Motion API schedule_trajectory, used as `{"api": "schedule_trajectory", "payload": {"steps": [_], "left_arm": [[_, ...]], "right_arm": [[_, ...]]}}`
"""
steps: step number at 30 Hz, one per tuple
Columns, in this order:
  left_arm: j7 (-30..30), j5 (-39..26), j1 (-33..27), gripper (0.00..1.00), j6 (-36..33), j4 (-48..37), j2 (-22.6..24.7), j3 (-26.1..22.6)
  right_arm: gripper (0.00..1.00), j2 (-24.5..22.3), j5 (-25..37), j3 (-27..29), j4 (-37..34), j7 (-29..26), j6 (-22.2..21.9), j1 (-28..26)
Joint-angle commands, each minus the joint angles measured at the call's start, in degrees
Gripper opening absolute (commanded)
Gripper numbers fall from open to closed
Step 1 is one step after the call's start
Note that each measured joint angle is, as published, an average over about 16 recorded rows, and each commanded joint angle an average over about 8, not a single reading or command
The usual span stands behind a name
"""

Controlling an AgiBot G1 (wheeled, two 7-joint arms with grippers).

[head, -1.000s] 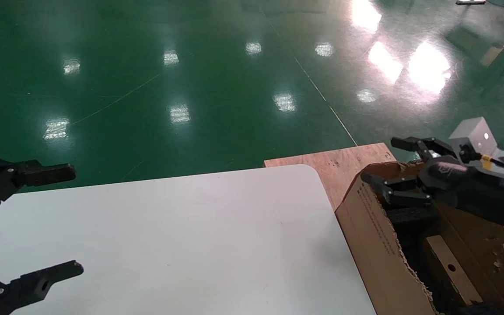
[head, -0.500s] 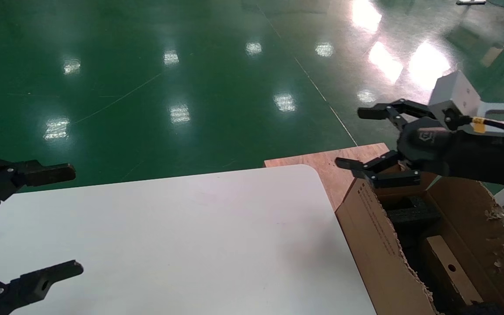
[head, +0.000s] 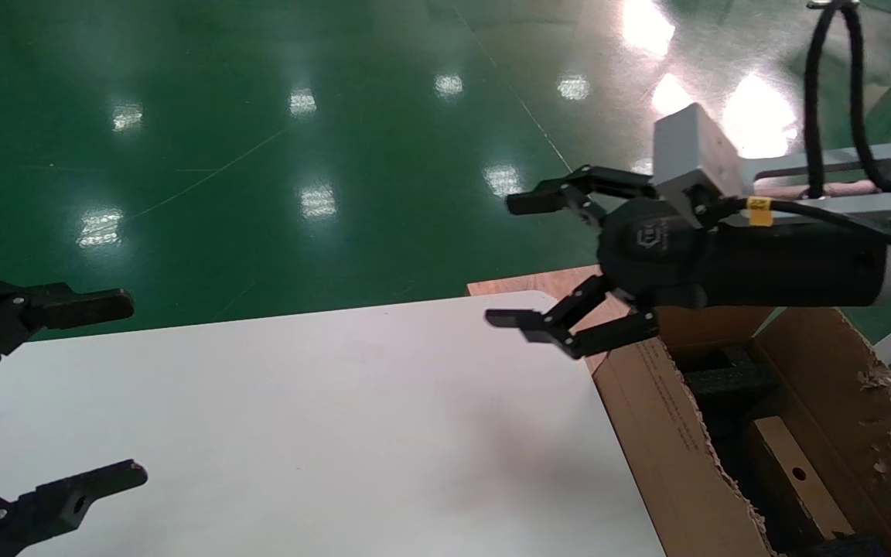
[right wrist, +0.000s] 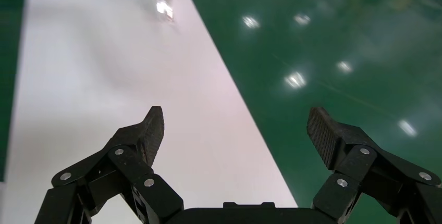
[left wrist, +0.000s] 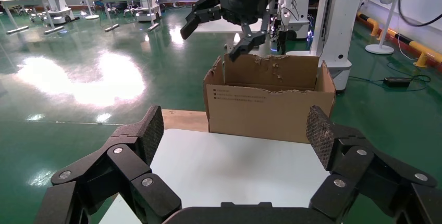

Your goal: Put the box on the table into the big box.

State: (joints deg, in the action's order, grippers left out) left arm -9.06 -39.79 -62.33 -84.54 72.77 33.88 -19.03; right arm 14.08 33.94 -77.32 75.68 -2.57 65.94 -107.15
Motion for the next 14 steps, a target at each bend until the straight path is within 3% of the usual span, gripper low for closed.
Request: {"api": "schedule_trajectory", "payload": {"steps": [1,11,14], "left_arm": [[0.00,0.00,0.00,1.00,0.00,0.00,0.00,0.00],[0.01,0.01,0.00,1.00,0.01,0.00,-0.01,-0.01],[0.01,0.01,0.00,1.00,0.01,0.00,-0.01,-0.02]], "right_arm": [[1.00,1.51,0.57,4.42,-0.15,-0.59,1.43,3.29],[1.00,9.18,3.47,26.87,-0.92,-3.58,8.66,19.98],[1.00,10.31,3.90,30.19,-1.04,-4.03,9.73,22.45]]}}
